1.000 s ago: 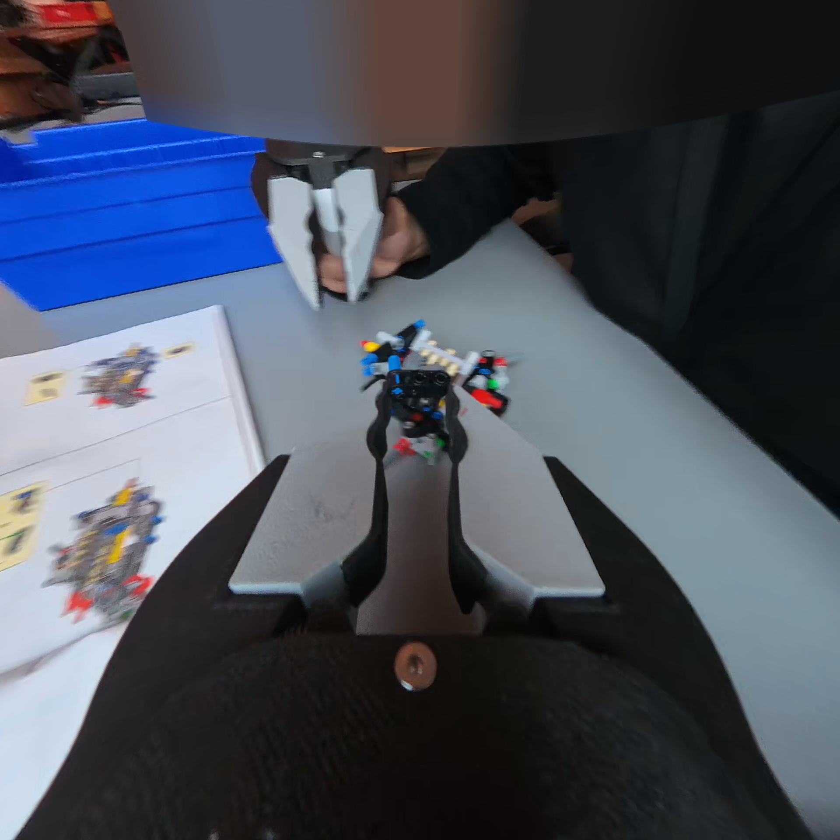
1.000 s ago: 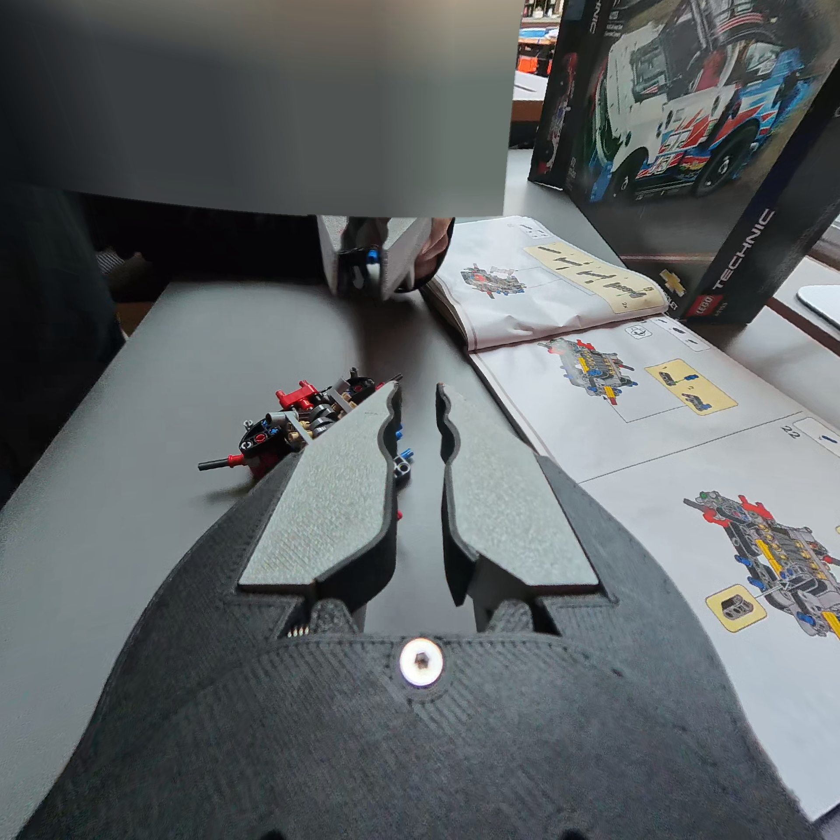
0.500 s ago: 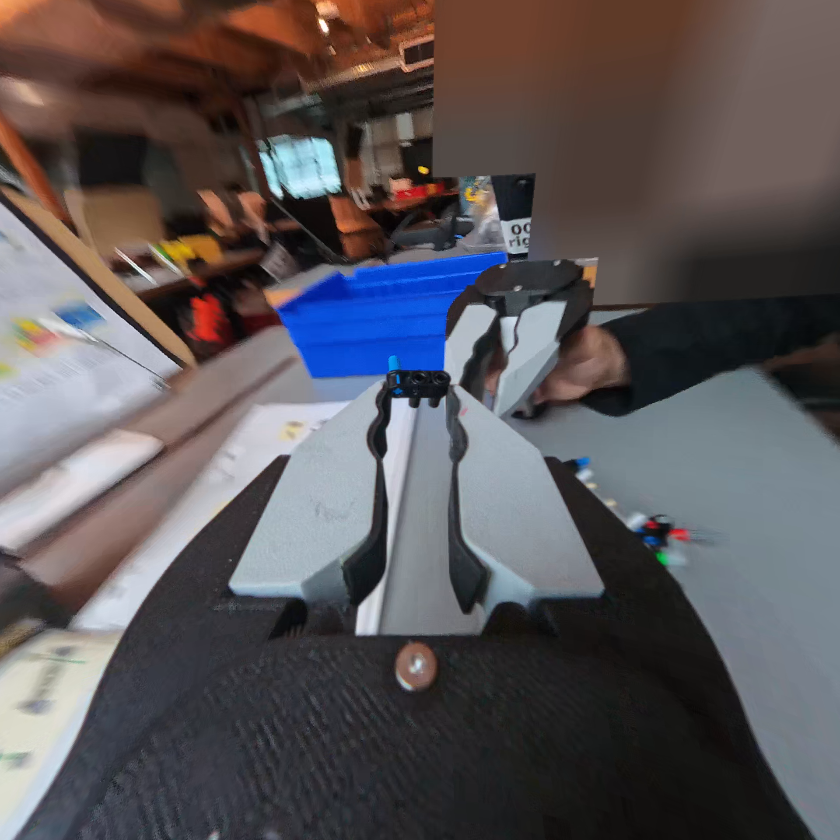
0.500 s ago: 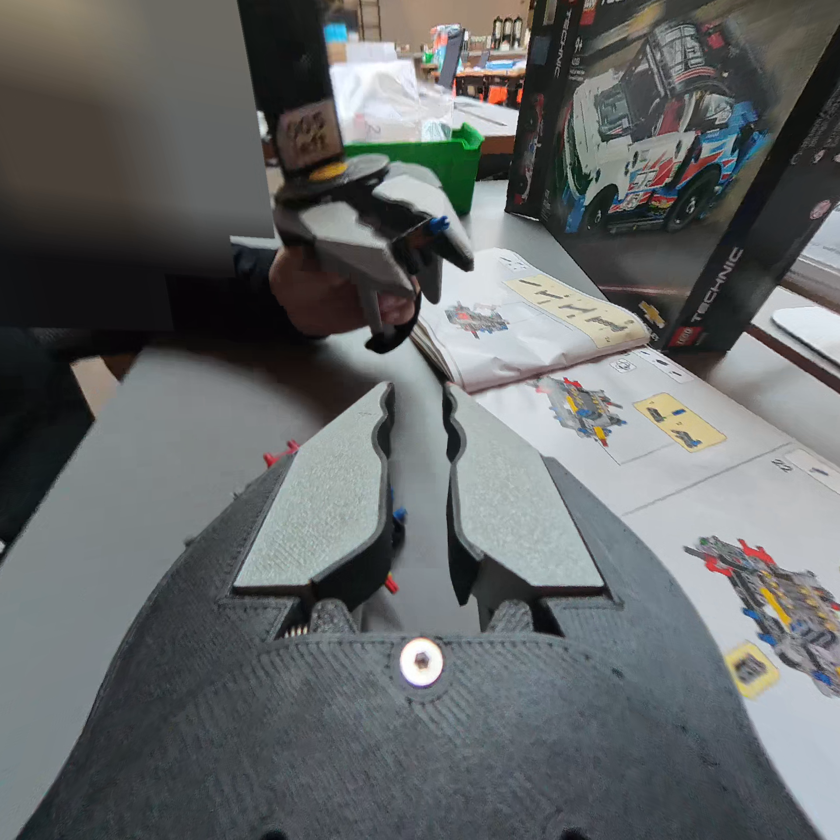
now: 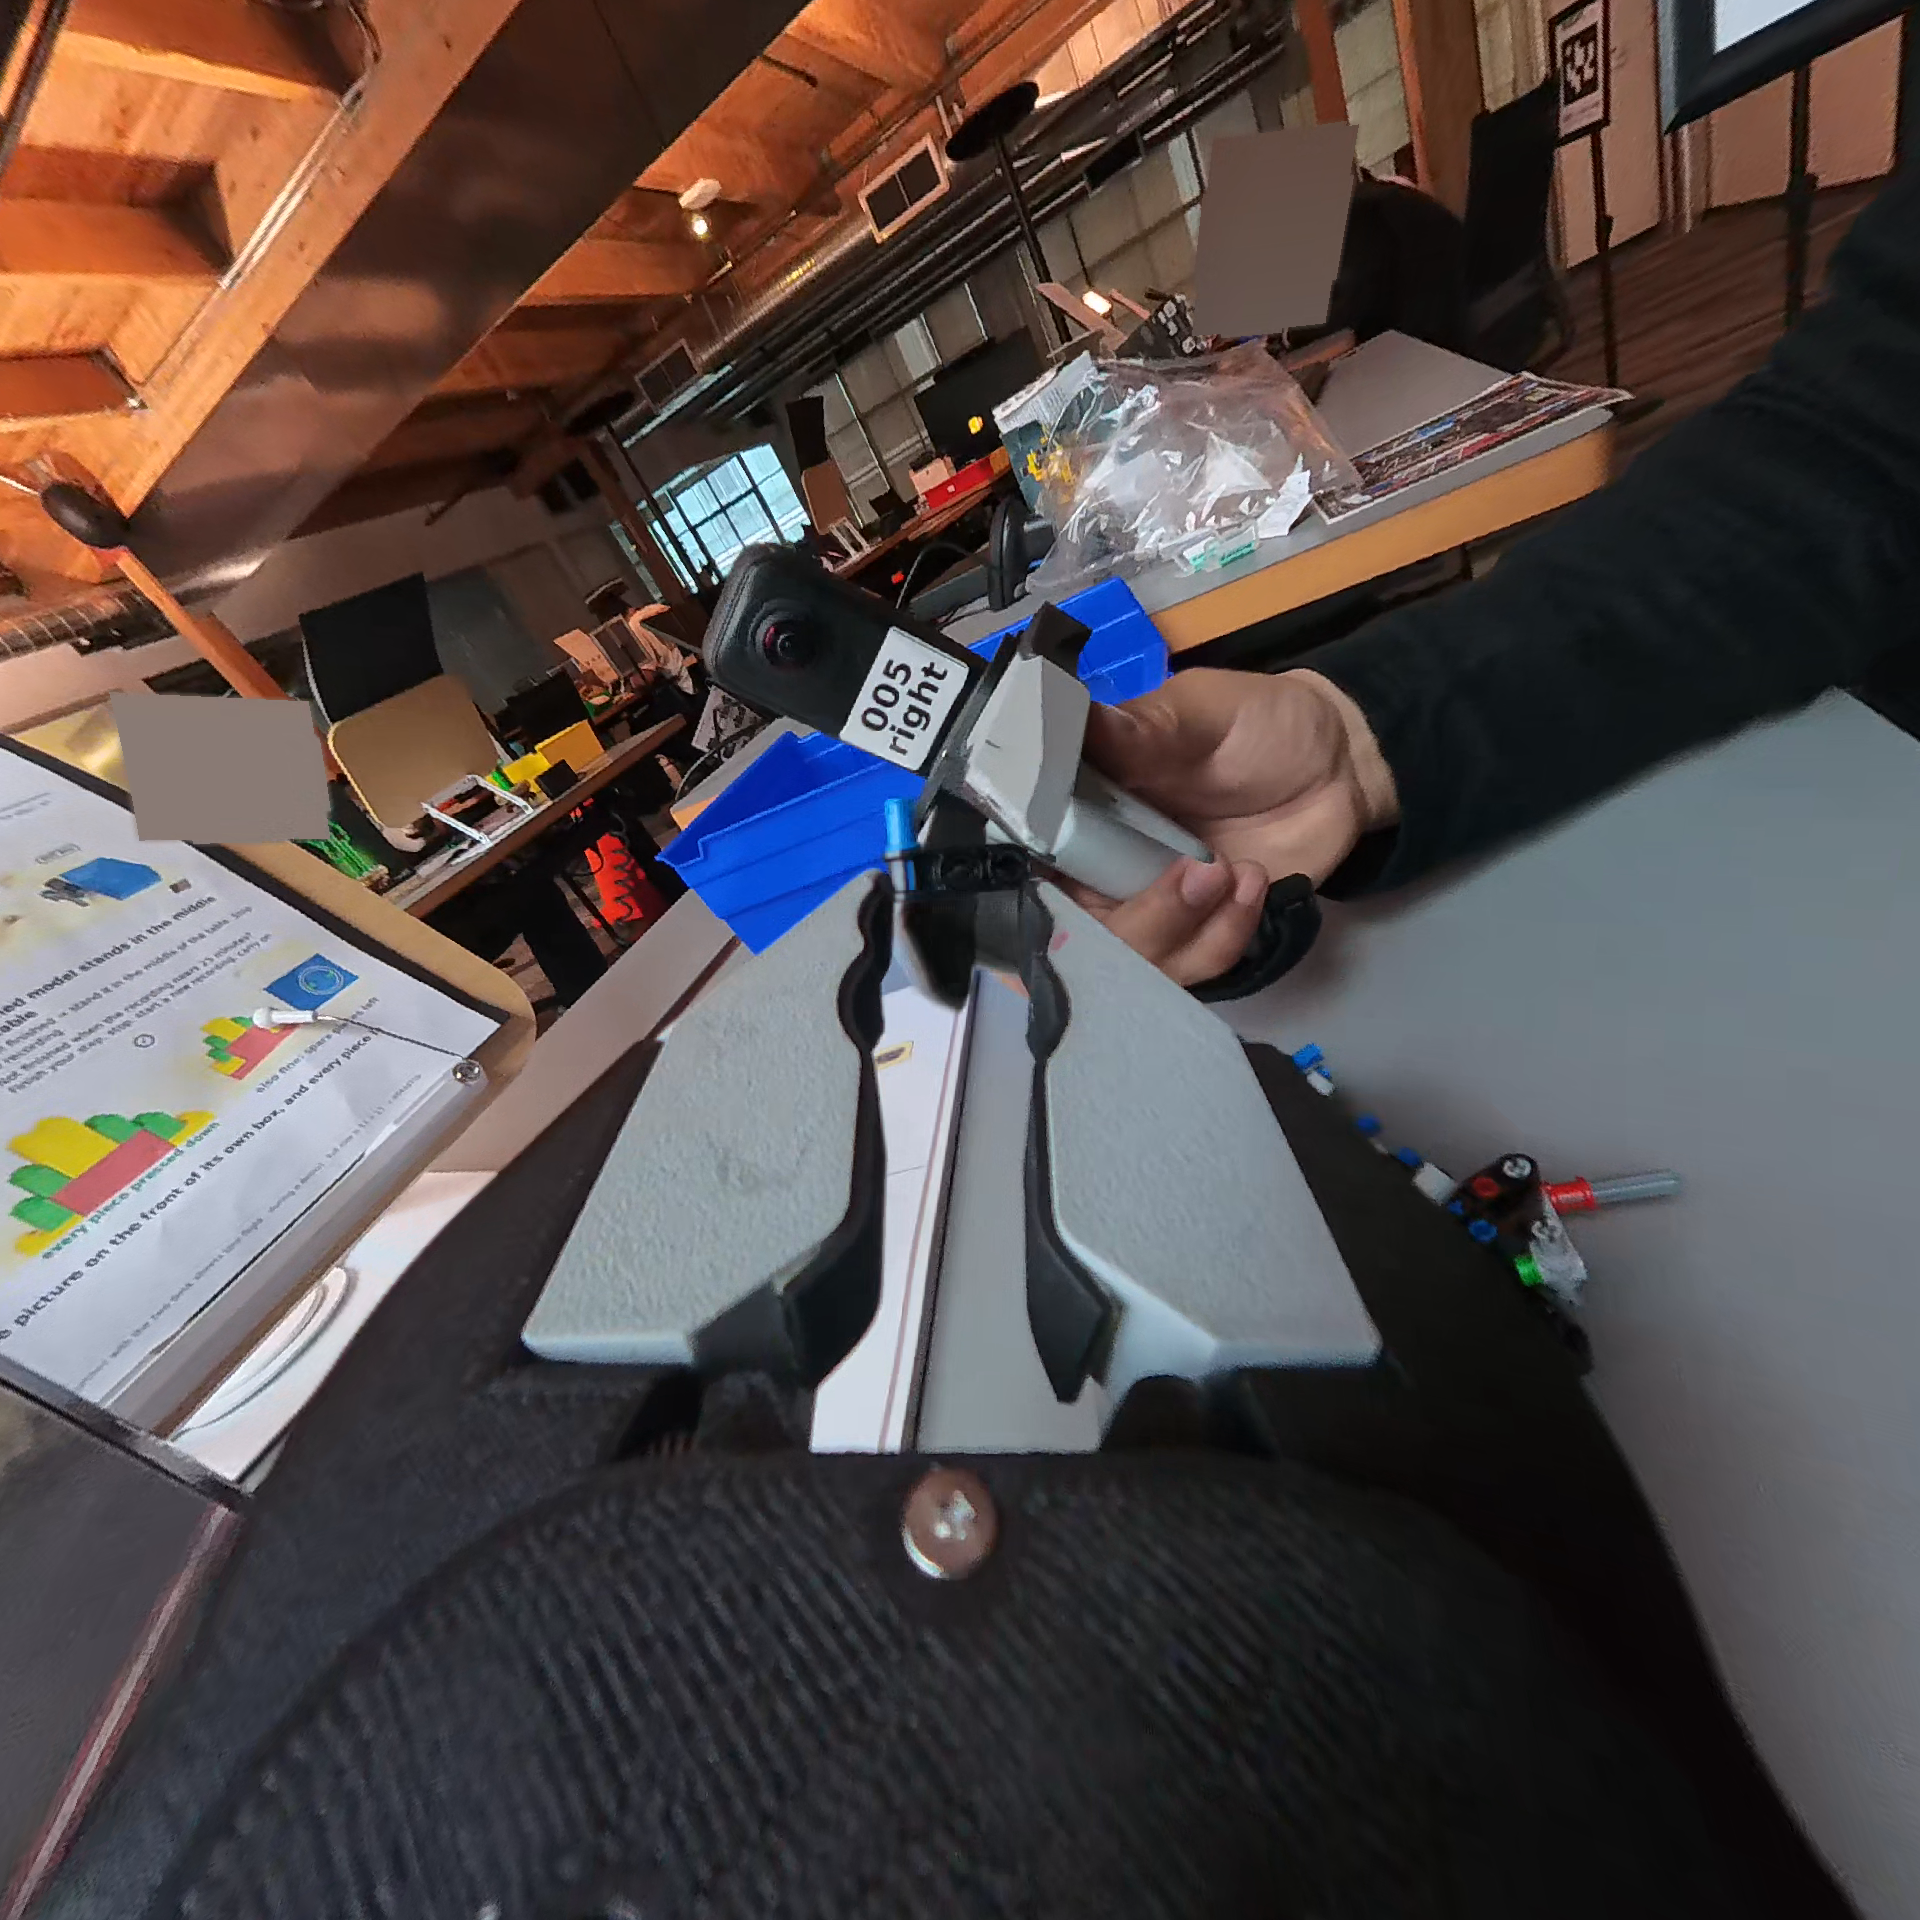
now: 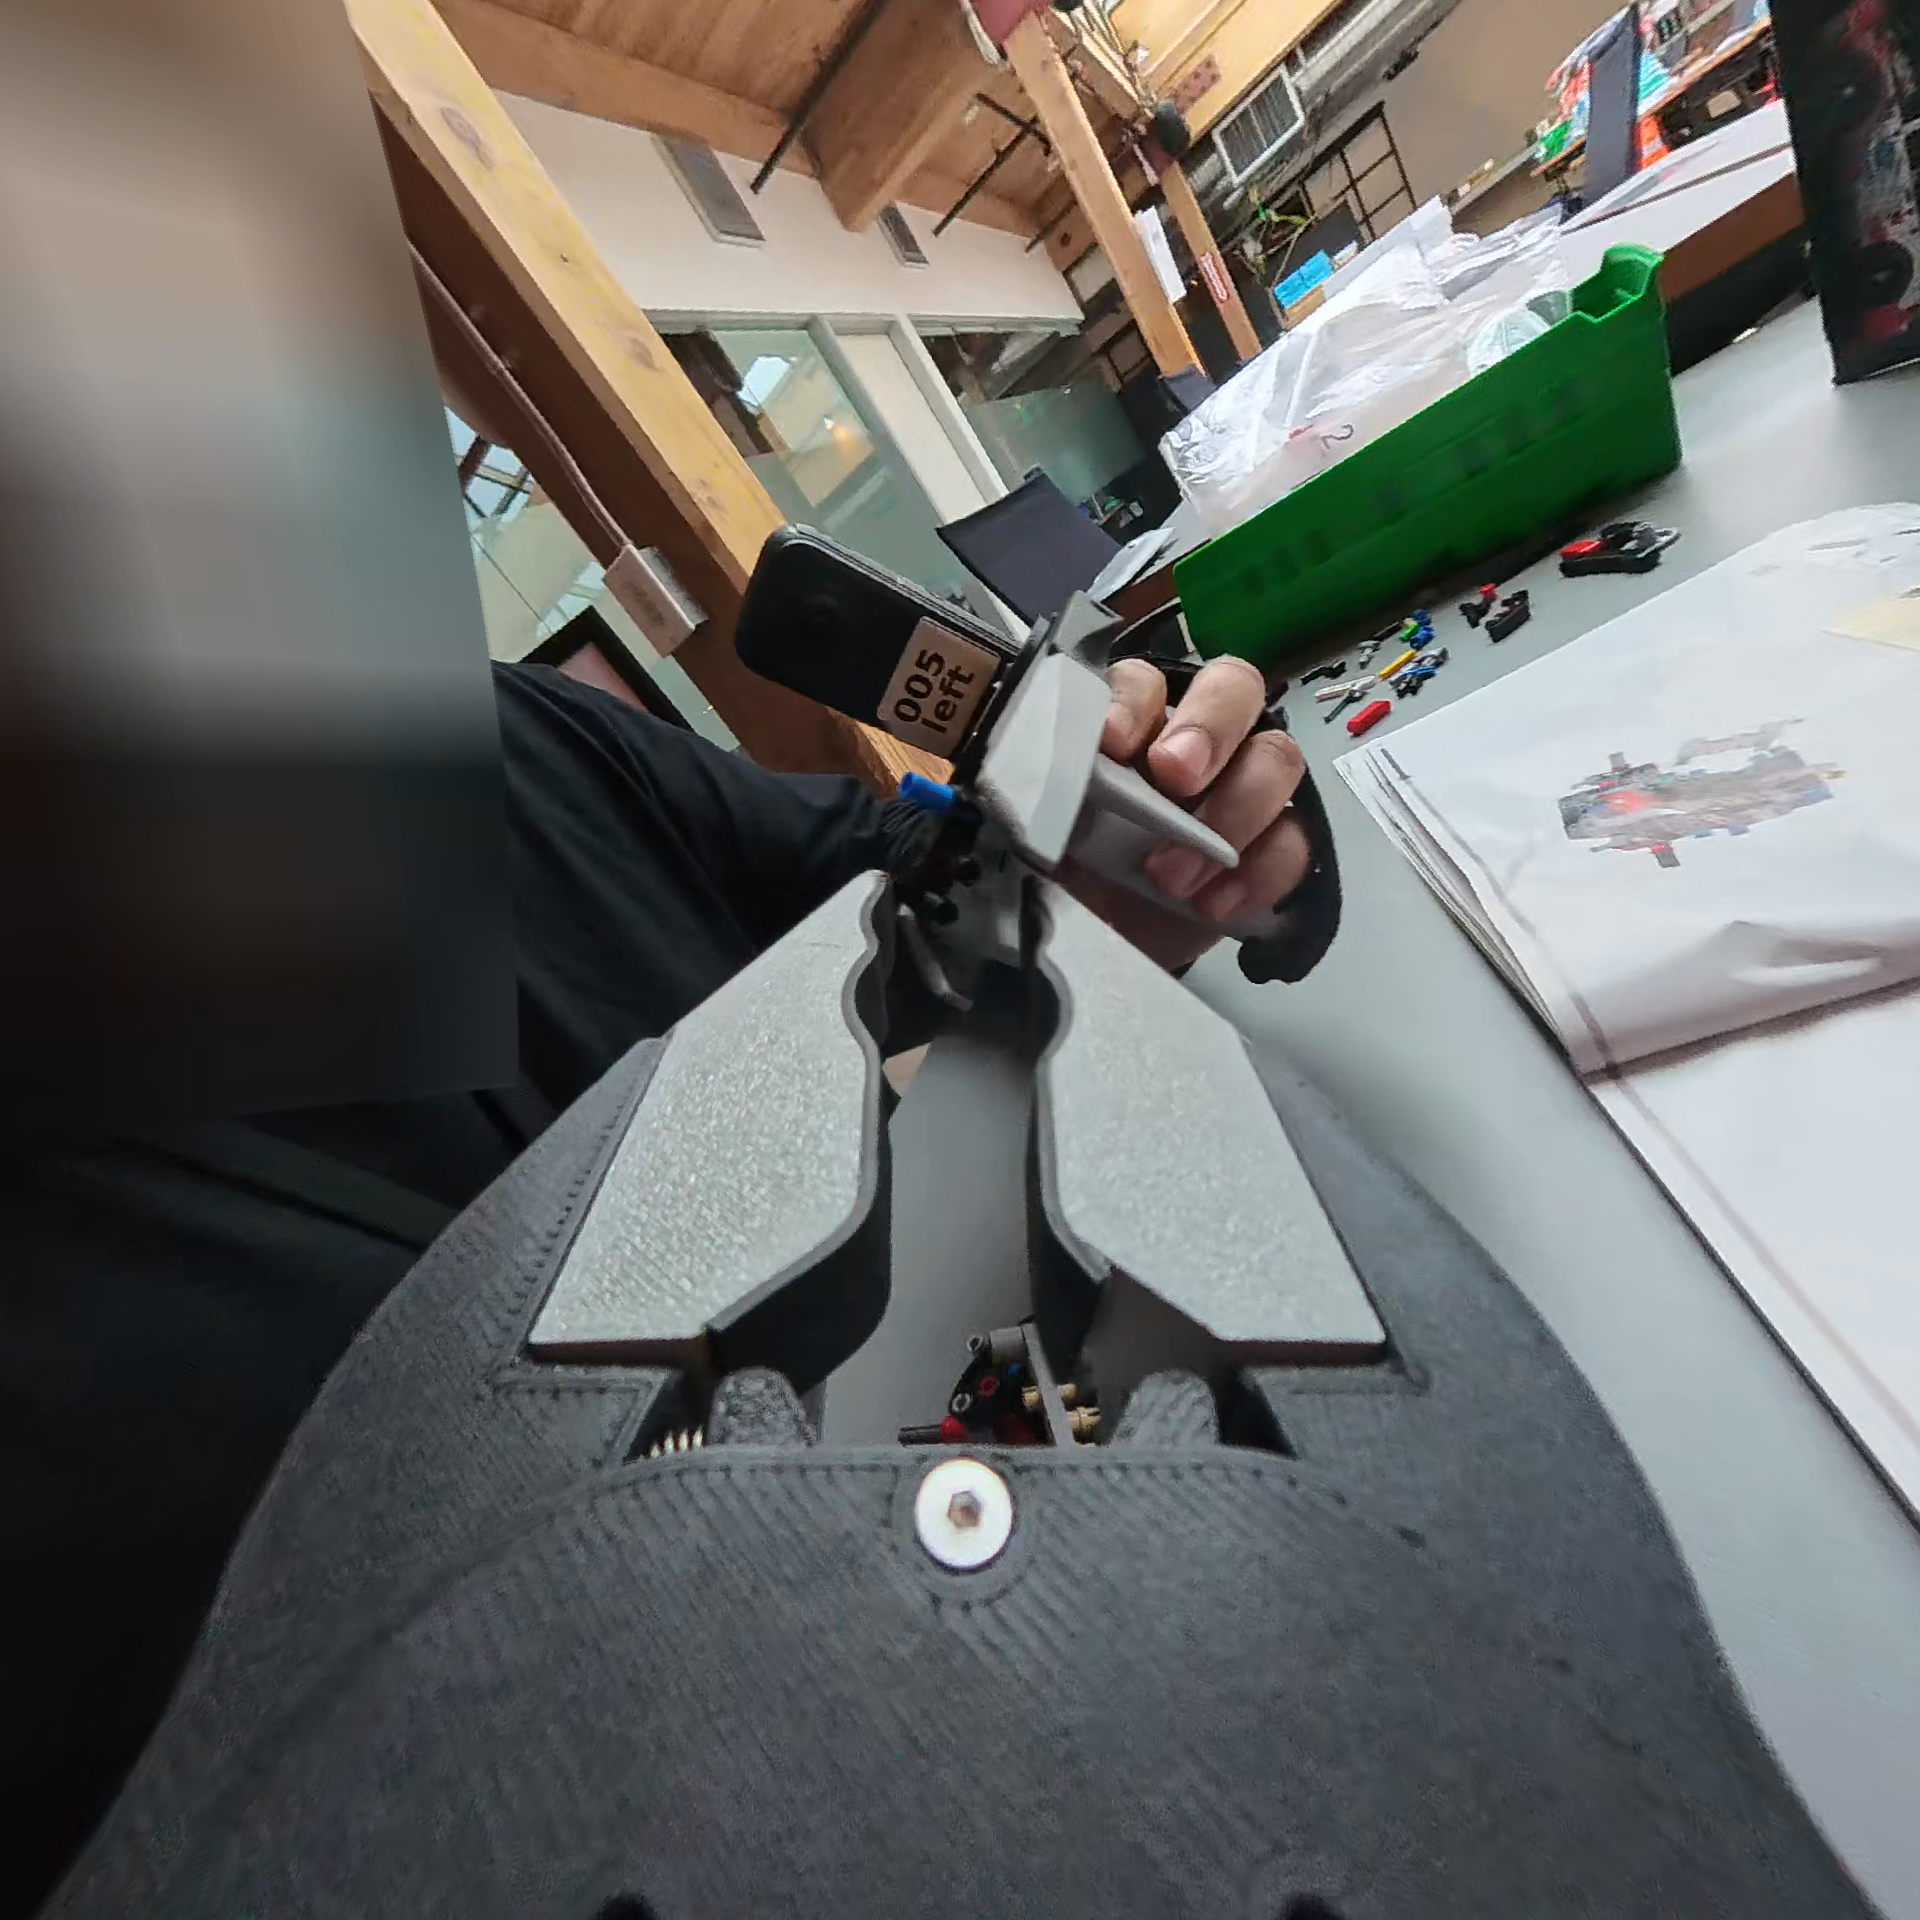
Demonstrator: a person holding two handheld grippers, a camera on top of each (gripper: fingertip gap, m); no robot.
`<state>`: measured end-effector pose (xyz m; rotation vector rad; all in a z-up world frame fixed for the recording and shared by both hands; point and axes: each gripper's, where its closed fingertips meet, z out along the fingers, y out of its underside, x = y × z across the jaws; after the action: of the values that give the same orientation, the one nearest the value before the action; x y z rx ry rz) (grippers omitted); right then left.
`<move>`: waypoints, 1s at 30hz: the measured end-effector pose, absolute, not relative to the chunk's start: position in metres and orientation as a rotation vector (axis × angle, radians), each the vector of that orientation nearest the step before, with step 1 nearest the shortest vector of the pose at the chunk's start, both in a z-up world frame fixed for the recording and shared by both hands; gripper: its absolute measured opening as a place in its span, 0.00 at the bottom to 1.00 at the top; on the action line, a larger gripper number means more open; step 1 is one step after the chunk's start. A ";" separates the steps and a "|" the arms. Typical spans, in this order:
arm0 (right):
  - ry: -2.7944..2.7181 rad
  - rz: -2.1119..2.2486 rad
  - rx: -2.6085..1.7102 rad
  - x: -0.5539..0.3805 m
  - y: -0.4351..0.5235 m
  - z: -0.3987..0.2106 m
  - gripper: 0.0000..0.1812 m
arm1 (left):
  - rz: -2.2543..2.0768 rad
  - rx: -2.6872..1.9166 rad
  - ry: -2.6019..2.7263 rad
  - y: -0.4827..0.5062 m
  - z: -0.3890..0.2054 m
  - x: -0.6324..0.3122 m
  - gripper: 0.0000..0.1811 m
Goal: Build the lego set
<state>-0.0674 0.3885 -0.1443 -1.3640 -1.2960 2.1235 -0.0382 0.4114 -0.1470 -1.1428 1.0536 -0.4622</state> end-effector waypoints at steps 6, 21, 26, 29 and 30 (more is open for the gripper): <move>-1.289 2.075 -1.404 -0.063 0.391 -0.148 0.03 | -0.413 -1.203 1.065 0.420 -0.159 -0.039 0.10; -1.414 1.207 -1.779 -0.066 0.453 -0.231 0.05 | 0.431 -1.767 1.334 0.477 -0.275 -0.095 0.04; -1.378 1.193 -1.783 -0.071 0.452 -0.229 0.07 | 0.565 -1.721 1.342 0.478 -0.266 -0.094 0.04; -1.364 1.145 -1.817 -0.071 0.455 -0.231 0.08 | 0.602 -1.689 1.342 0.478 -0.262 -0.090 0.04; -1.352 1.101 -1.824 -0.070 0.460 -0.233 0.08 | 0.604 -1.680 1.342 0.478 -0.260 -0.089 0.04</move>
<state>-0.0699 0.4595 -0.2328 -1.8242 -1.3519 1.1012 -0.0890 0.4778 -0.2601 -1.6796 1.3423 0.6037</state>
